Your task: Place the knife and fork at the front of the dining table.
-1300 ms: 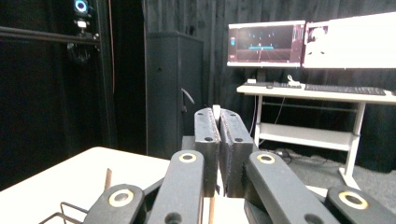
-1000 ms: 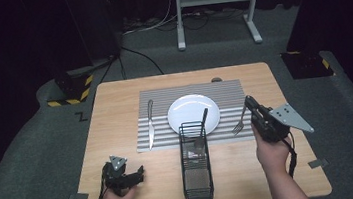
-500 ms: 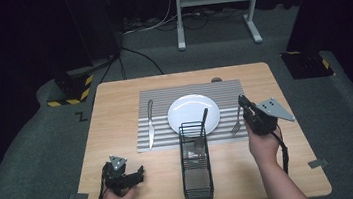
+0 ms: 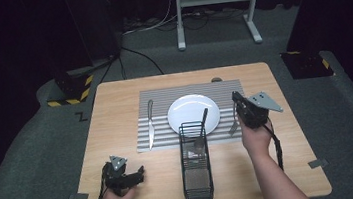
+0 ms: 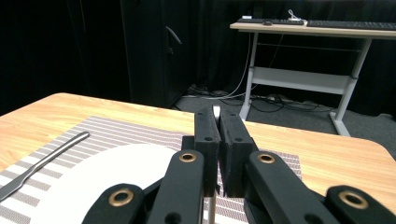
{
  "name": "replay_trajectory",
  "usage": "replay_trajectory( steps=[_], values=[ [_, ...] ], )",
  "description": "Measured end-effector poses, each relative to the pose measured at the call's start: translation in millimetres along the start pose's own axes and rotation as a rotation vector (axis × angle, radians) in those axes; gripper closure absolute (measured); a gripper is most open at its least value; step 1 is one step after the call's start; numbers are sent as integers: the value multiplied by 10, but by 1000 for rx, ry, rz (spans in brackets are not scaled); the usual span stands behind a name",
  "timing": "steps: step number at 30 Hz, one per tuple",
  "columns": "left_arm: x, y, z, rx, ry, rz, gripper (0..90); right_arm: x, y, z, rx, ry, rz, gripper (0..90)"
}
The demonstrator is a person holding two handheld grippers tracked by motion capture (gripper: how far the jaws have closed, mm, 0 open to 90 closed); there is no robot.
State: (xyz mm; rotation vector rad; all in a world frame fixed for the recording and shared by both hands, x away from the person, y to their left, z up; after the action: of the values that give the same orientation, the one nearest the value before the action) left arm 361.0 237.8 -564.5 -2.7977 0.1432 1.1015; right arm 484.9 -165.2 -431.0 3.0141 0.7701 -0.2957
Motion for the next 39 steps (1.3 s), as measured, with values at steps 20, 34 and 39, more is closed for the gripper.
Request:
replay_trajectory(
  steps=[20, 34, 39],
  values=[
    [-6, -14, 8, 16, 0, 23, 69, 477, 215, 51, 75, -38, -11, 871],
    [-19, -9, 17, 23, 4, 19, 85, 778, 360, 189, 134, -54, -34, 869],
    [-24, -12, 19, 18, 8, 16, 100, 829, 383, 218, 148, -57, -40, 870]
  ],
)
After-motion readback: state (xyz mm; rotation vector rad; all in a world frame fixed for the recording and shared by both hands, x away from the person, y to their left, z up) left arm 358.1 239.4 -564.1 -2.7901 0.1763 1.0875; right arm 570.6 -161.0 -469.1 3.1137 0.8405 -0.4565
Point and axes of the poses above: each handheld gripper's, and its own axes: x roughly forward along the jaws, z roughly out of its underside, y roughly to its right, the point moved 5 cm from there along x, roughly forward along the jaws, and after that the axes turned 8 degrees about -z, right-handed, at the moved point
